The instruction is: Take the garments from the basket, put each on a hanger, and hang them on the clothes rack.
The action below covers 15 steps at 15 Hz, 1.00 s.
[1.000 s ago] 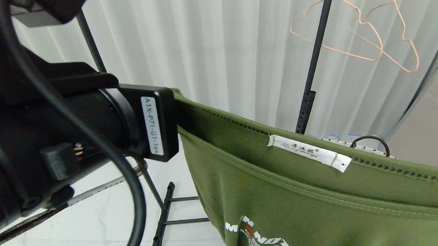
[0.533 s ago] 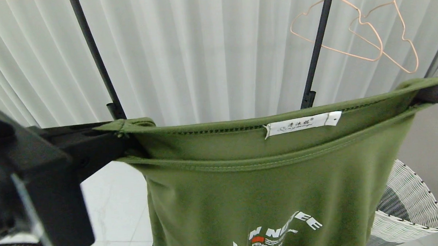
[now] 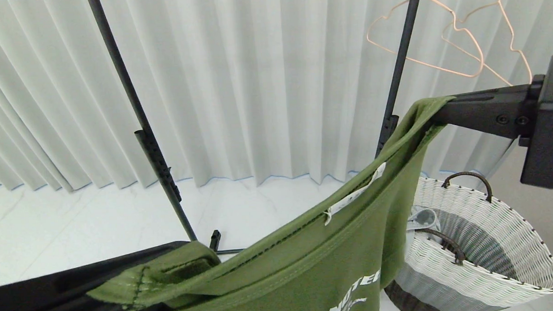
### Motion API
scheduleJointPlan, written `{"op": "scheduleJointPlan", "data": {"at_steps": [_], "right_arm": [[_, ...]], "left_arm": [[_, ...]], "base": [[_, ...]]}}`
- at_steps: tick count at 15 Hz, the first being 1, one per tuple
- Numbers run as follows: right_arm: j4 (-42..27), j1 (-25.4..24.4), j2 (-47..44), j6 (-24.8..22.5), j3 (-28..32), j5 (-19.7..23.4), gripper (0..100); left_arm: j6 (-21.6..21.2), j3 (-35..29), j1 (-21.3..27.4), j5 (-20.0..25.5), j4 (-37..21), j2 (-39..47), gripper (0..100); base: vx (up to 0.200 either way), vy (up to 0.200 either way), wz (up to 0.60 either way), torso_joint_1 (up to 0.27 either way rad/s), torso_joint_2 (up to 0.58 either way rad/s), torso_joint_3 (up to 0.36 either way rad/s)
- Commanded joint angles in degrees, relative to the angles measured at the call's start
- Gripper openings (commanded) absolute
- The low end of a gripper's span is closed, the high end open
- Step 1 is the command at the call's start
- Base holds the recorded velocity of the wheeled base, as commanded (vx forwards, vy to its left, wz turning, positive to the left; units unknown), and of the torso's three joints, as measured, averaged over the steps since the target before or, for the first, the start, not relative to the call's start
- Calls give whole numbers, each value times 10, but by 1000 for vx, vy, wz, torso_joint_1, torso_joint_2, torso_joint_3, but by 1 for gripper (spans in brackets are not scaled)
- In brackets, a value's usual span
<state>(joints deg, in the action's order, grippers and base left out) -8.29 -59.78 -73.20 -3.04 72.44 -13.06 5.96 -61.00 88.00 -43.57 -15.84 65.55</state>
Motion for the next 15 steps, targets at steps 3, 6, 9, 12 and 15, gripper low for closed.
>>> {"op": "scheduleJointPlan", "data": {"at_steps": [3,6,9,12,15], "right_arm": [[-10,0,12,0,-1,-8,0],[-51,2,39,-7,12,-25,0],[-138,4,61,-11,64,-37,0],[-152,2,77,-11,53,-58,0],[-151,-9,95,-13,22,-63,0]], "left_arm": [[-1,1,3,-2,0,-7,0],[-8,-3,-35,-15,0,-9,0],[-89,-32,-170,0,22,-13,0],[-93,-56,-219,67,46,-3,0],[-89,-18,-219,69,50,-6,0]], "base": [[0,0,0,0,0,0],[0,0,0,0,0,0],[0,0,0,0,0,0],[0,0,0,0,0,0],[0,0,0,0,0,0]]}}
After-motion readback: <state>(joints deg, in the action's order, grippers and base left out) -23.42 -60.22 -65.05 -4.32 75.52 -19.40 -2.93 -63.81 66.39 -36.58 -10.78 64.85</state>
